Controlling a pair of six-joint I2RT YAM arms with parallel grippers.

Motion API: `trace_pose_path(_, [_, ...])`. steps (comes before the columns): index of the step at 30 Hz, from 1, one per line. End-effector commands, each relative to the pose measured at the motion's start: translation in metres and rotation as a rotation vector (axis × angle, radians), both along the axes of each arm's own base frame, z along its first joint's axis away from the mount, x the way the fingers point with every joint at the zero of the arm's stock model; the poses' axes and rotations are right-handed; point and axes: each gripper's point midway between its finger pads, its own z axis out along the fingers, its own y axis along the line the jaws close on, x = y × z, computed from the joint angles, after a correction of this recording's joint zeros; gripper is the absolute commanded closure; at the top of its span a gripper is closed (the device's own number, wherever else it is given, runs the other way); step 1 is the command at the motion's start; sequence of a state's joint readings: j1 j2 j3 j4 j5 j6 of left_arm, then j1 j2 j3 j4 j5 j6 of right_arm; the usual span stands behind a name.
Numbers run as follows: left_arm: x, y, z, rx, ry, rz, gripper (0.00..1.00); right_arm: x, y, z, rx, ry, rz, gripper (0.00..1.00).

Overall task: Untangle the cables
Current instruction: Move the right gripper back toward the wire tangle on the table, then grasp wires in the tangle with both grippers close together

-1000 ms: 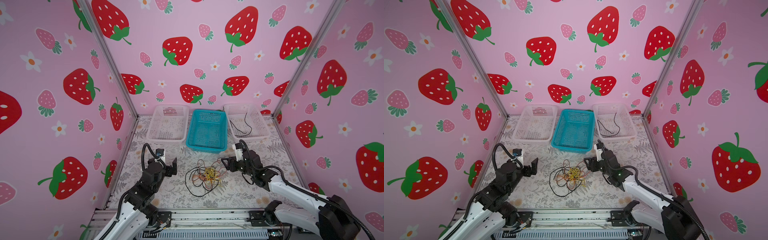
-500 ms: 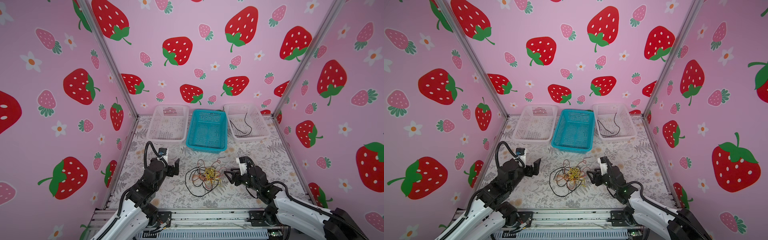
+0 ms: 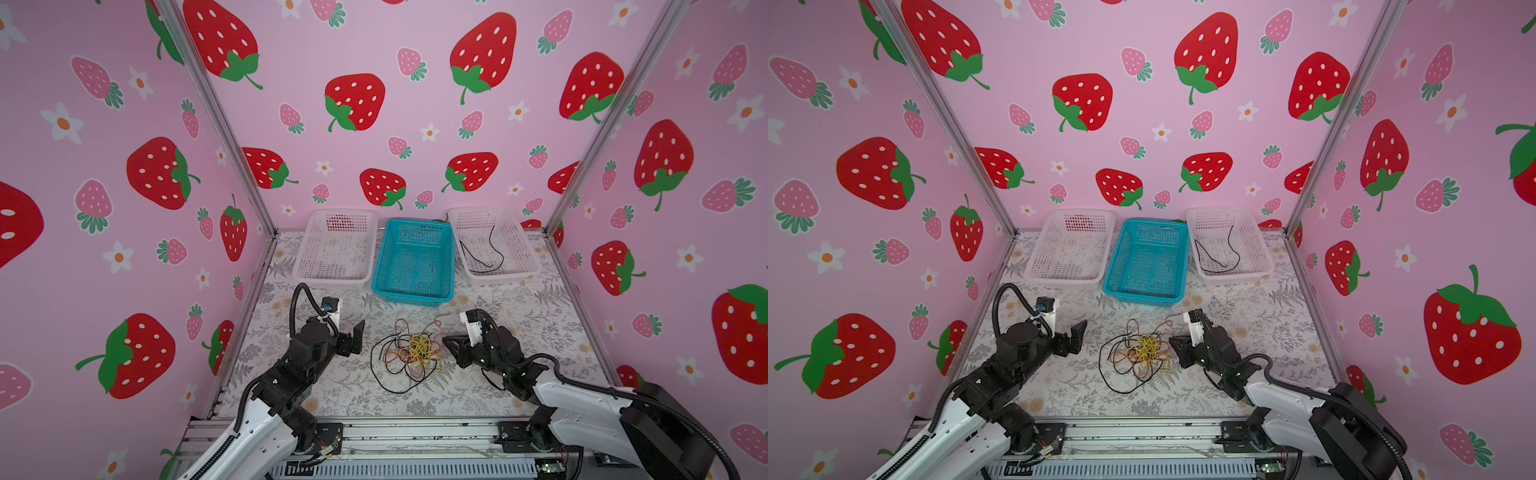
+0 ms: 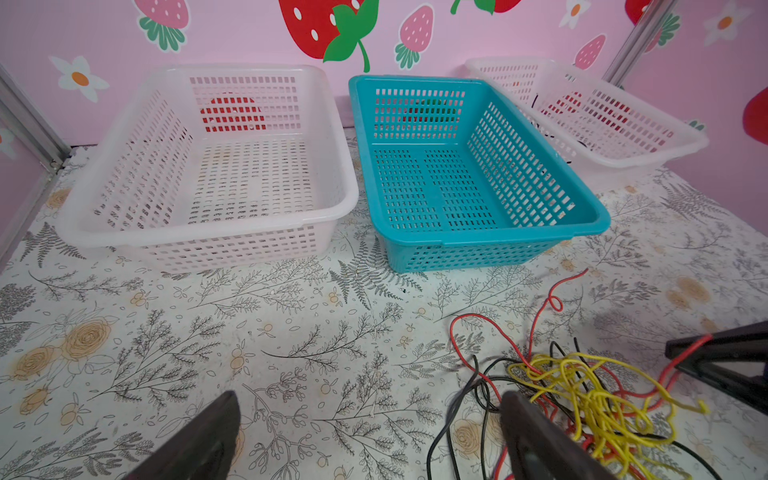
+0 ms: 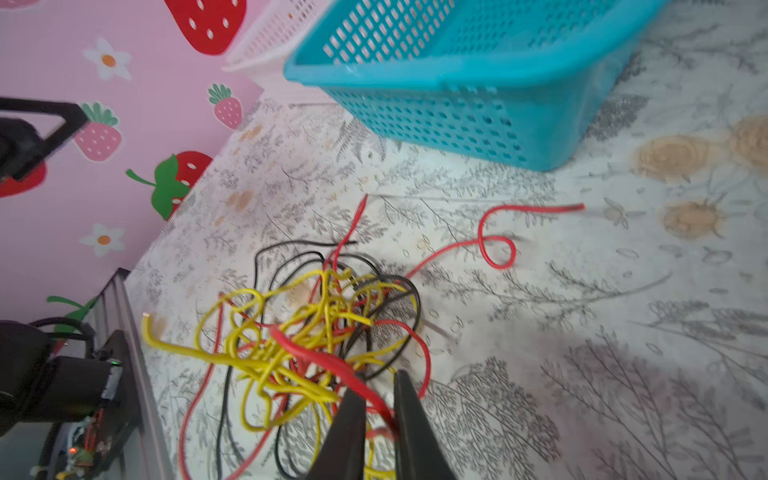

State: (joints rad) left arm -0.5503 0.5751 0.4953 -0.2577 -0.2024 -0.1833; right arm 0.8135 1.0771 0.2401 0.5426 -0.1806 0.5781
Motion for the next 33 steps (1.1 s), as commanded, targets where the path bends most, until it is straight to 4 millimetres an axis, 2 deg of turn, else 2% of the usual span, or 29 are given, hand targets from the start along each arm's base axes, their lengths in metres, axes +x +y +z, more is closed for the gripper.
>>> trace_pose_path(1, [-0.003, -0.015, 0.034, -0.095, -0.007, -0.048, 0.01, 0.006, 0.007, 0.034, 0.015, -0.082, -0.011, 0.94])
trace_pose_path(4, [-0.004, -0.019, 0.043, -0.181, 0.066, -0.009, 0.01, 0.003, 0.013, 0.056, 0.029, -0.121, 0.011, 1.0])
trace_pose_path(6, [-0.007, -0.027, 0.044, -0.257, 0.117, -0.021, 0.01, 0.0, 0.019, 0.071, 0.041, -0.145, 0.028, 1.0])
trace_pose_path(13, [-0.014, -0.07, 0.03, -0.589, 0.237, -0.078, 0.01, -0.021, 0.051, 0.124, 0.067, -0.229, 0.164, 1.0])
trace_pose_path(17, [-0.023, -0.09, 0.014, -0.604, 0.29, -0.124, 0.01, -0.029, 0.063, 0.141, 0.077, -0.259, 0.204, 1.0])
trace_pose_path(22, [-0.031, -0.101, -0.006, -0.604, 0.355, -0.14, 0.02, -0.039, 0.071, 0.16, 0.109, -0.294, 0.232, 1.0])
trace_pose_path(30, [-0.039, -0.117, -0.029, -0.684, 0.427, -0.182, 0.42, -0.047, 0.078, 0.166, 0.132, -0.315, 0.257, 1.0])
trace_pose_path(33, [-0.043, -0.123, -0.033, -0.677, 0.448, -0.204, 0.48, -0.049, 0.079, 0.169, 0.143, -0.326, 0.257, 1.0])
